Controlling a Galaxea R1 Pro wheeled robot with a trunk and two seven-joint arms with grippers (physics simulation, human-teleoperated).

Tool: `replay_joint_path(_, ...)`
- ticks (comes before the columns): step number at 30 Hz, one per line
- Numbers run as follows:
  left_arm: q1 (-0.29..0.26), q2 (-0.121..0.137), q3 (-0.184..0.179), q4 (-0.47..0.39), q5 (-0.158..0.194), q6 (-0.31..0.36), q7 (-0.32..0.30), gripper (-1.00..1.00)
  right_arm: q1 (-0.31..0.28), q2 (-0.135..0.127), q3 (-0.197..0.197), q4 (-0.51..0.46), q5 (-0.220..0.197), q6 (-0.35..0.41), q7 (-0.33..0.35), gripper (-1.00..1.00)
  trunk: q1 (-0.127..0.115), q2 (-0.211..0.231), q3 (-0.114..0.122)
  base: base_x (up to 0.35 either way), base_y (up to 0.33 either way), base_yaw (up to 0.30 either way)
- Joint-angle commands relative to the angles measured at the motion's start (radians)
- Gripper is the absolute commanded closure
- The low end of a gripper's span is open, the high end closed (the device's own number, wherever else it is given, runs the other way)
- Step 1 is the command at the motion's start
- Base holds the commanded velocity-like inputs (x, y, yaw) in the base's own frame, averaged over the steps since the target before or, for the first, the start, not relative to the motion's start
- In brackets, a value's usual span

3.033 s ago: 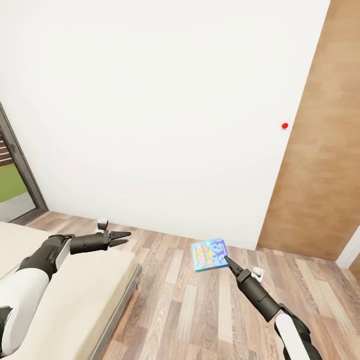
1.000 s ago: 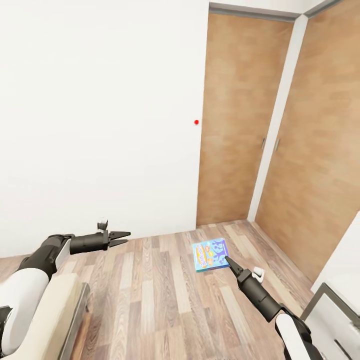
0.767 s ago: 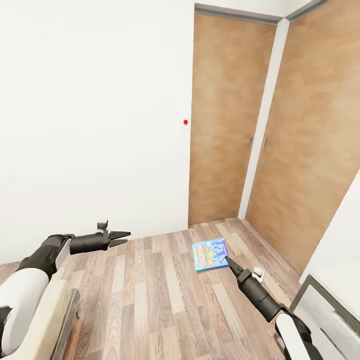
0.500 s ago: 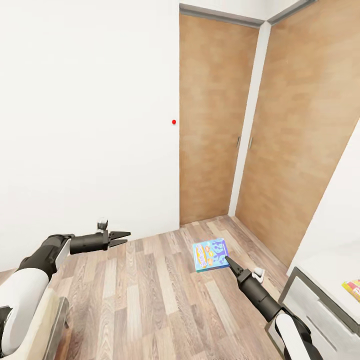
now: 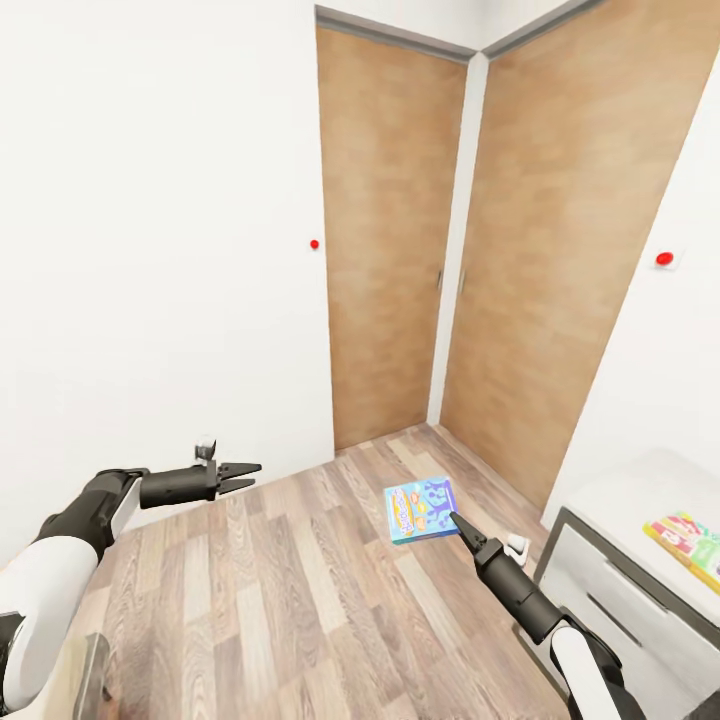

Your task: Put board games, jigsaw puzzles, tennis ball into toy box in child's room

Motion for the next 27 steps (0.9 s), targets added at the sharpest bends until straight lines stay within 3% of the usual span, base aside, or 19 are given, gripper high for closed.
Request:
replay_joint_path(1,-0.001,0.001,0.0,0.0,0.002,0.01,-0.003,-1.0,-0.001,0.001,-0.002,0.0,-0.005,0.008,0.002,1.0,0.001,-0.002,-0.002,0.0,0.085,-0.279)
replay_joint_path(27,-0.001,0.001,0.0,0.0,0.002,0.011,-0.003,-1.0,-0.001,0.001,-0.002,0.0,-0.005,0.008,0.002,1.0,0.001,-0.002,-0.002,0.0,0.008,-0.279)
